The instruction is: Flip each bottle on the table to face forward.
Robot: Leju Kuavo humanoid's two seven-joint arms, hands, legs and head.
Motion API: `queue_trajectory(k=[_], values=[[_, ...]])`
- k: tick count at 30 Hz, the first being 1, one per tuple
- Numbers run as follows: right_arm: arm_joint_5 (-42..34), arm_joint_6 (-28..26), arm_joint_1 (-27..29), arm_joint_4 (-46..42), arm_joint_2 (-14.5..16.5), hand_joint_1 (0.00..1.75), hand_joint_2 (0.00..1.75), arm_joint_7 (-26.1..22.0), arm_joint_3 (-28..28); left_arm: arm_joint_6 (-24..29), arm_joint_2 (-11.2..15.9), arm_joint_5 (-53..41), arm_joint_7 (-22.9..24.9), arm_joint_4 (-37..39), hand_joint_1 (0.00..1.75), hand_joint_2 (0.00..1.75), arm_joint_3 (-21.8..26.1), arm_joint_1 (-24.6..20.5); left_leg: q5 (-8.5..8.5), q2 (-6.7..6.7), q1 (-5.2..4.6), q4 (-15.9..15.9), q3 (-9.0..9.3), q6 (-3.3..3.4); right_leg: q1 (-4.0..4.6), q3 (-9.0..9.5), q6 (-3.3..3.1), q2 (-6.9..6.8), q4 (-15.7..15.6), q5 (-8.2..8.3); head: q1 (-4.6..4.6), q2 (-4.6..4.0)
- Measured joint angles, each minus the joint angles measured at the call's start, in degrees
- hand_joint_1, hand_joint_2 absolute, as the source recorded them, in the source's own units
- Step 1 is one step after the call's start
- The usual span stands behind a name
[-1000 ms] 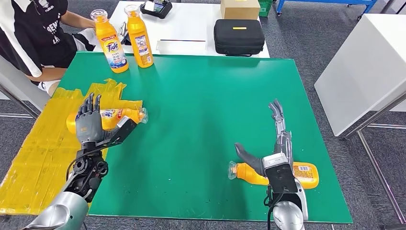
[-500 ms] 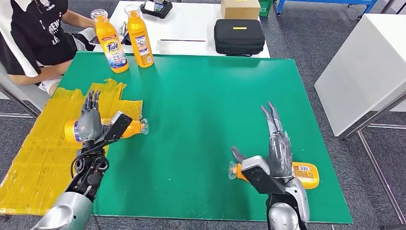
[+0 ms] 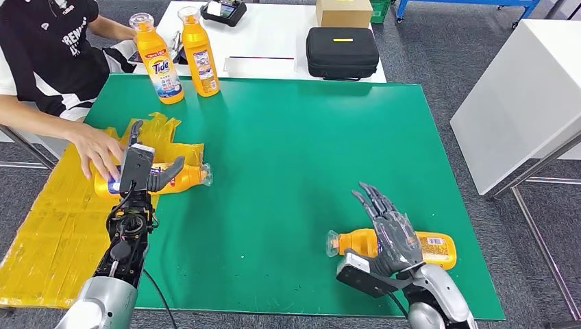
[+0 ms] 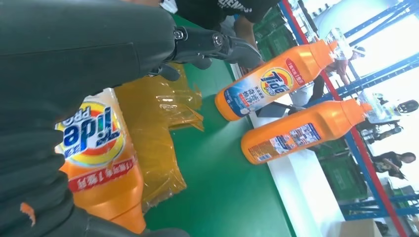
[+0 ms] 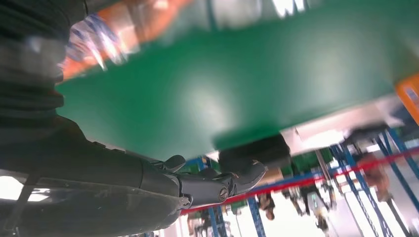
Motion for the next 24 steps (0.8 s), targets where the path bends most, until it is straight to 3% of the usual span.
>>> queue_trajectory(k=[9,17,24], values=[[-1.5,5.1,3.4,2.5,-7.8,0.00,1.75,-6.0,-2.8,-0.2,-0.1,4.4,-0.5,0.2,0.00,1.75,-1.9,-0.5,-0.04,0.01,-0.05,0.0,-0.03,0.01,-0.02,-0.01,0.02,0.02,0.0,0.01,0.01,0.00],[-2.3,8.8,3.2,7.4,-11.6,0.00,1.75,-9.1,-4.8,0.2,0.0,6.9,-1.6,1.0,0.00,1.75,-2.9,-0.9,-0.03,0.00,-0.04,0.0,-0.02,0.01,-0.02,0.01,0.02,0.01,0.0,0.02,0.01,0.00],[-2.4,8.9,3.2,9.7,-12.6,0.00,1.75,-9.4,-5.1,0.2,0.1,7.1,-1.7,1.5,0.00,1.75,-3.1,-1.2,-0.04,0.01,-0.04,0.0,-0.03,0.01,-0.01,0.01,0.02,0.00,0.0,0.00,0.01,0.00]])
